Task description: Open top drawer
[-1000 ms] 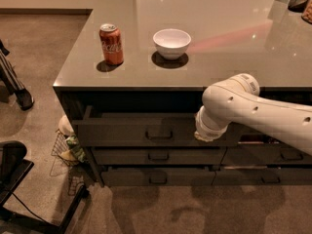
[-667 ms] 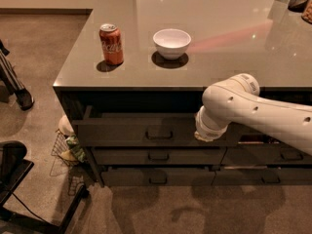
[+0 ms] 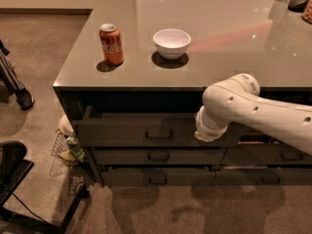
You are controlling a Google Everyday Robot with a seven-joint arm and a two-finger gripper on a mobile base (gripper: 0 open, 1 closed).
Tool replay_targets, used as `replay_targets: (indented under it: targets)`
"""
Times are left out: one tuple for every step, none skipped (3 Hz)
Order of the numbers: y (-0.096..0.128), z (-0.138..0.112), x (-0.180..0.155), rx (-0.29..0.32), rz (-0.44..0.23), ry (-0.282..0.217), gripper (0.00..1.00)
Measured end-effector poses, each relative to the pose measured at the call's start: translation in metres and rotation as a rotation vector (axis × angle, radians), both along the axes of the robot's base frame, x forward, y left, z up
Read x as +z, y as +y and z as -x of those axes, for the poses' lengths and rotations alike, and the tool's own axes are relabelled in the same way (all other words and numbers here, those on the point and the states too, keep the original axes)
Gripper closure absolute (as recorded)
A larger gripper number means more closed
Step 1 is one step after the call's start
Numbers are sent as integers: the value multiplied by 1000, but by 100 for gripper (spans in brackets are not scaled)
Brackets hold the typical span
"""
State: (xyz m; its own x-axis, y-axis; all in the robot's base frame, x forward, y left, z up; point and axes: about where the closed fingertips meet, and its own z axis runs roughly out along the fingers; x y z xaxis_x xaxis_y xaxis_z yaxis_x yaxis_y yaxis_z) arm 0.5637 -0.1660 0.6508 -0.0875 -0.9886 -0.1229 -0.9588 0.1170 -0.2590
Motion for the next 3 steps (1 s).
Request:
replay_targets:
  targets:
    - [0,0,0,0,0,0,82]
    - [0,0,2,0,0,0,51]
    - [0,0,2,0,0,0,28]
